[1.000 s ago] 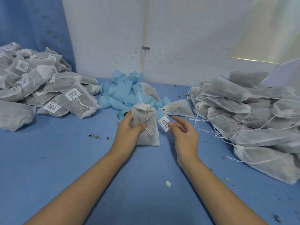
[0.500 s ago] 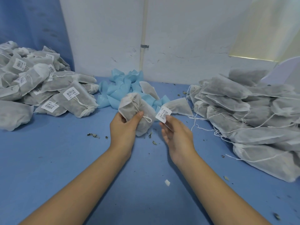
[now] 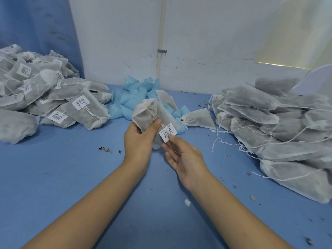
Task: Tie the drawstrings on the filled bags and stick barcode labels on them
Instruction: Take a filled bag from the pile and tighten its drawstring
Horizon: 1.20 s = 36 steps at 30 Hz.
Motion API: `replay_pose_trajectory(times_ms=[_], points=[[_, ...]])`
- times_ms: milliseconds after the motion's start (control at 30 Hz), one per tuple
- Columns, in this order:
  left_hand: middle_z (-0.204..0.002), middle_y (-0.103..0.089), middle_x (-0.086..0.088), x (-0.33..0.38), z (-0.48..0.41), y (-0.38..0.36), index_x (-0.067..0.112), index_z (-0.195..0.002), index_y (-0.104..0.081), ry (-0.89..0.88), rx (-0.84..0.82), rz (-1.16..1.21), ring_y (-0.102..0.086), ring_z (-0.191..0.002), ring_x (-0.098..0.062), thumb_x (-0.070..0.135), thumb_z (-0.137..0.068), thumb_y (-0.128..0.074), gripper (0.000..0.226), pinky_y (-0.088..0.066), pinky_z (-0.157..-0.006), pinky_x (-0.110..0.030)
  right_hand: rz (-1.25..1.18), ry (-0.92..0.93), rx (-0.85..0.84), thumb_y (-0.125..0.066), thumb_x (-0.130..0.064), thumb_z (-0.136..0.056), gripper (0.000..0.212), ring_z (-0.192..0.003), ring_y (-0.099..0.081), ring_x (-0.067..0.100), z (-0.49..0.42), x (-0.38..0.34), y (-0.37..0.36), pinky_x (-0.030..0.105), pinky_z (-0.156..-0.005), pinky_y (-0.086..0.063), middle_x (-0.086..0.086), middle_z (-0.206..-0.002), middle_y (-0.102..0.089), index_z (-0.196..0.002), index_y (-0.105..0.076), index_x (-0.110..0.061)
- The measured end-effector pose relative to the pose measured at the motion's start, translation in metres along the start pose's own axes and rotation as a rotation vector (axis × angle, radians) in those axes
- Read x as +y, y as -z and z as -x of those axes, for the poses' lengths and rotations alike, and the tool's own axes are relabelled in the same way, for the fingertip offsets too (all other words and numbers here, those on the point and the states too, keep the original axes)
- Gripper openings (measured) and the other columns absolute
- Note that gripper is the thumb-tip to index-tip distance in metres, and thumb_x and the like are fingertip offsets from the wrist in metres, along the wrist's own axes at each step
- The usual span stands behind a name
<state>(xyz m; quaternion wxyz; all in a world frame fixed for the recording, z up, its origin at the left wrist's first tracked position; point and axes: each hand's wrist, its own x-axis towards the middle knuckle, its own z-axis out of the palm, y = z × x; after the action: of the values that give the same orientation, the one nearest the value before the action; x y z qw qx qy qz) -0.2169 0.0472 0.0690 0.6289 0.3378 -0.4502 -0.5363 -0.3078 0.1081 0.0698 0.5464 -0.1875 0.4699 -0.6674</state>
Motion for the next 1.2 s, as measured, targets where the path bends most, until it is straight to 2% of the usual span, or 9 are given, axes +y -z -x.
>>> replay_pose_trajectory(times_ms=[167,300,400,500,600,700,900,1100,1200], points=[[-0.075,-0.073,0.01,0.007,-0.001,0.0,0.022,-0.081,-0.067,-0.02,-0.096,-0.061,-0.067,-0.072,-0.004,0.016,-0.08,-0.074,0.01,-0.052,-0.063,-0.017,0.153,0.097,0.061,-0.072,-0.02,-0.084,0.012,-0.057,-0.064,0.004,-0.001,-0.001,0.0,0.015,-0.052,-0.051,-0.004,-0.07,-0.07,-0.085,-0.063,-0.012],[-0.071,-0.072,0.016,0.013,-0.003,0.002,0.025,-0.08,-0.066,-0.017,-0.179,-0.111,-0.066,-0.066,0.003,0.017,-0.08,-0.074,0.011,-0.049,-0.056,-0.012,0.225,0.173,0.085,-0.077,-0.022,-0.079,0.037,-0.071,-0.063,0.006,-0.001,0.001,-0.001,0.019,-0.062,-0.053,0.0,-0.092,-0.067,-0.108,-0.058,-0.009],[-0.068,-0.071,0.018,0.014,-0.005,0.004,0.025,-0.079,-0.065,0.004,-0.218,-0.139,-0.065,-0.061,0.005,0.017,-0.08,-0.075,0.012,-0.045,-0.051,-0.009,0.269,0.268,0.07,-0.075,-0.016,-0.08,0.049,-0.076,-0.064,0.0,-0.001,0.001,0.001,0.013,-0.063,-0.049,-0.009,-0.108,-0.063,-0.122,-0.05,-0.018],[-0.074,-0.073,0.013,0.012,-0.004,0.005,0.024,-0.082,-0.068,0.055,-0.276,-0.142,-0.068,-0.067,-0.001,0.02,-0.076,-0.077,0.011,-0.049,-0.056,-0.013,0.318,0.333,-0.016,-0.072,-0.007,-0.081,0.033,-0.075,-0.066,0.005,-0.001,-0.002,0.004,0.014,-0.062,-0.051,-0.005,-0.095,-0.07,-0.109,-0.06,-0.016],[-0.088,-0.075,0.004,0.008,-0.003,0.005,0.02,-0.091,-0.069,0.151,-0.342,-0.086,-0.071,-0.082,-0.012,0.032,-0.061,-0.085,0.036,-0.053,-0.071,-0.024,0.354,0.349,-0.065,-0.072,-0.006,-0.079,0.018,-0.074,-0.064,0.013,-0.001,-0.004,0.007,0.022,-0.067,-0.052,0.001,-0.082,-0.069,-0.094,-0.064,-0.014],[-0.098,-0.074,-0.003,0.003,-0.003,0.007,0.017,-0.097,-0.07,0.207,-0.372,-0.065,-0.069,-0.096,-0.021,0.042,-0.057,-0.083,0.049,-0.053,-0.086,-0.034,0.214,0.341,-0.062,-0.071,-0.008,-0.081,0.016,-0.074,-0.063,0.014,-0.002,-0.005,0.008,0.023,-0.067,-0.052,0.002,-0.082,-0.069,-0.095,-0.064,-0.013],[-0.094,-0.075,-0.003,-0.002,0.003,0.007,0.014,-0.096,-0.073,0.273,-0.405,-0.06,-0.07,-0.085,-0.013,0.039,-0.071,-0.072,0.035,-0.053,-0.066,-0.018,-0.02,0.254,-0.096,-0.066,-0.017,-0.087,0.018,-0.078,-0.069,0.009,-0.003,-0.008,0.01,0.017,-0.064,-0.052,0.002,-0.092,-0.072,-0.104,-0.065,-0.012],[-0.092,-0.074,-0.005,0.004,-0.001,0.01,0.01,-0.093,-0.073,0.392,-0.424,0.143,-0.069,-0.08,-0.013,0.026,-0.067,-0.071,0.031,-0.054,-0.063,-0.02,-0.061,0.244,-0.098,-0.065,-0.018,-0.087,0.011,-0.08,-0.068,0.012,-0.005,-0.008,0.01,0.02,-0.068,-0.053,0.002,-0.089,-0.072,-0.097,-0.066,-0.013],[-0.09,-0.074,-0.004,0.003,0.0,0.008,0.012,-0.094,-0.071,0.364,-0.418,0.079,-0.07,-0.079,-0.015,0.025,-0.078,-0.068,0.021,-0.055,-0.062,-0.022,-0.019,0.271,-0.059,-0.065,-0.016,-0.087,0.001,-0.073,-0.067,0.009,-0.006,-0.007,0.011,0.018,-0.062,-0.051,-0.001,-0.081,-0.071,-0.088,-0.065,-0.015]])
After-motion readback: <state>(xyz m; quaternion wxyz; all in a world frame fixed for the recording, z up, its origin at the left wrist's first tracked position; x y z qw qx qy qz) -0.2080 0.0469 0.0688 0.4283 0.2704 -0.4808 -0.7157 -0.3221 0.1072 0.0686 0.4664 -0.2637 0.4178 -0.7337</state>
